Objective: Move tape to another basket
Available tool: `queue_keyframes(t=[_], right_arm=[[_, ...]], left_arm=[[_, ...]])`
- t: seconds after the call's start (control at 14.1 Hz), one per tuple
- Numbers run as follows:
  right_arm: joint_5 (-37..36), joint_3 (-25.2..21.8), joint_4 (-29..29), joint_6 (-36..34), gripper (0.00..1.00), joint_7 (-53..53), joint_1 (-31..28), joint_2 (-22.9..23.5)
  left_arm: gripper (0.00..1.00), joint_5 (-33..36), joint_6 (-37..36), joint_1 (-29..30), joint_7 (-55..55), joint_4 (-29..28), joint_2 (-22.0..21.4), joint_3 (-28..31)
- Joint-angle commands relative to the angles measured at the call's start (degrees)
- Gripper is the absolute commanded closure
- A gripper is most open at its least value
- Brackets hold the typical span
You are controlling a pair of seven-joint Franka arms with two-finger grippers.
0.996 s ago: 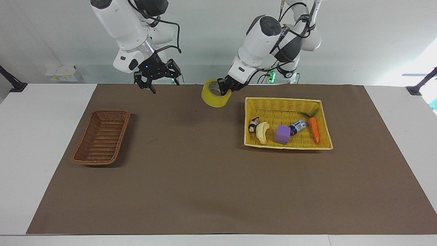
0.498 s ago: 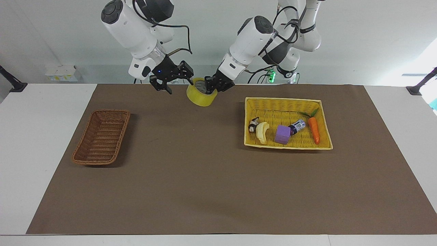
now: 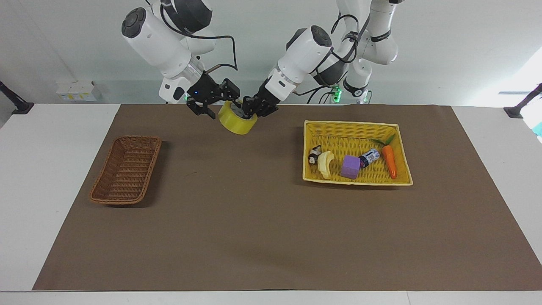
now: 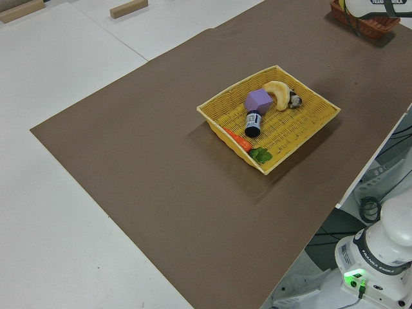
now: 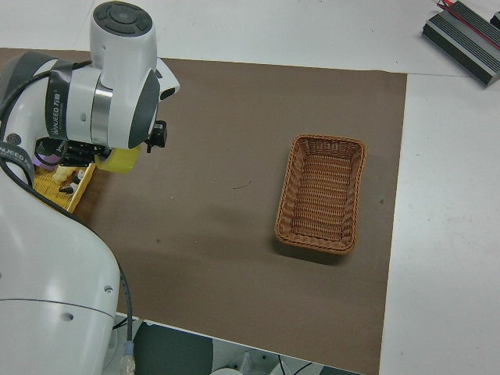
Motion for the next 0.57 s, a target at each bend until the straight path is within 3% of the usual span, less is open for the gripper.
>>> queue_keyframes(t=[0.0, 0.07, 0.21, 0.28, 0.5], right_arm=[[1.87, 0.3, -2.37, 0.54, 0.07, -0.74, -1.14, -1.86], [1.87, 0.3, -2.37, 0.46, 0.47, -0.48, -1.14, -1.95], [2.91, 0.3, -2.37, 0.02, 0.89, 0.13, -1.05, -2.21], [4.23, 0.3, -2.37, -0.24, 1.0, 1.09, -1.14, -2.13], [5.03, 0.3, -1.58, -1.04, 1.0, 5.49, -1.14, -1.78]], left_arm=[[1.0, -1.56, 1.36, -0.5, -0.11, 0.31, -1.07, 0.54], [1.0, -2.6, 1.8, -0.33, -0.11, 0.49, -1.07, 0.45], [1.0, -4.8, 4.34, -0.42, -0.11, 1.1, -1.16, 0.36], [1.0, -4.89, 4.61, -0.42, -0.11, 1.02, -1.16, 0.36], [1.0, -5.42, 5.85, -0.42, -0.19, 1.02, -1.25, 0.36]])
